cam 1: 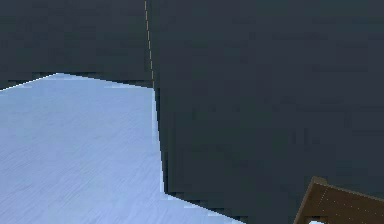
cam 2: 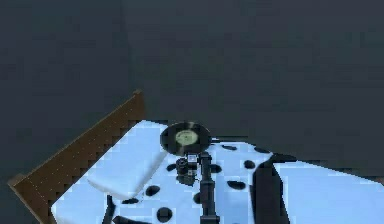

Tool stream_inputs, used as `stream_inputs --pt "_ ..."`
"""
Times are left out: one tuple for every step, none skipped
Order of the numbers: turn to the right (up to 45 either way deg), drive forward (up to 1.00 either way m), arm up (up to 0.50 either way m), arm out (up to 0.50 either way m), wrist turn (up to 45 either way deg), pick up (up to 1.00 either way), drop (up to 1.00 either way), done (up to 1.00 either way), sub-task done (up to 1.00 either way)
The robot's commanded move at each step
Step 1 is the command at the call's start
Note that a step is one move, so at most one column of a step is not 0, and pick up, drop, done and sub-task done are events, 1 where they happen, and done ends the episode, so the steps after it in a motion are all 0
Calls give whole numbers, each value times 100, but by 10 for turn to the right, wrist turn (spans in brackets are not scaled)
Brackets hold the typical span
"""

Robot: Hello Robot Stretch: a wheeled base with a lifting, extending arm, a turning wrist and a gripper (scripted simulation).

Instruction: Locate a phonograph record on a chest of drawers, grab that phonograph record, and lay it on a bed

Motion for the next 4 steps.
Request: stream_inputs --pt "0 0 -32 0 0 0 0 0 0" --pt "0 0 0 0 0 0 100 0 0" --pt "0 0 10 0 0 0 0 0 0" --pt "0 0 0 -8 0 0 0 0 0"
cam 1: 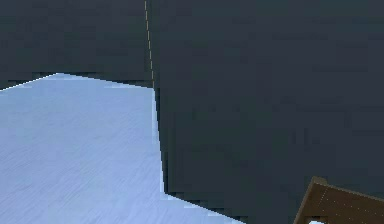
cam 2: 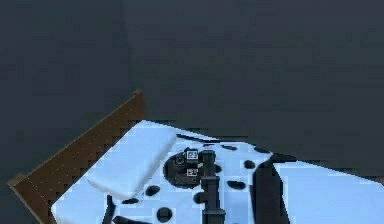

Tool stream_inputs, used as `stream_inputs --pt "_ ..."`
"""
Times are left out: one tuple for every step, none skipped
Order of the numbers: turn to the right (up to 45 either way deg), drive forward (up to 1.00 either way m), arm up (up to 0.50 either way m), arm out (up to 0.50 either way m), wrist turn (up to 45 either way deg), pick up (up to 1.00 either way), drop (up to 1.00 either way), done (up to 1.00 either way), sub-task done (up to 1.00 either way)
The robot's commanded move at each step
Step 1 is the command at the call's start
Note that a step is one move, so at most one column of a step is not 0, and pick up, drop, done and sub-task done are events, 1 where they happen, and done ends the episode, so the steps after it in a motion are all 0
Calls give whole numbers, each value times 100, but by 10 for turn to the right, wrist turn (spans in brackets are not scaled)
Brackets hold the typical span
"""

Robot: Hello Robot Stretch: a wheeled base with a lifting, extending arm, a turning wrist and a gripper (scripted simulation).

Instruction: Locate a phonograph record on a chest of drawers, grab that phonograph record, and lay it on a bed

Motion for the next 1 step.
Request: stream_inputs --pt "0 0 0 0 0 0 0 100 0"
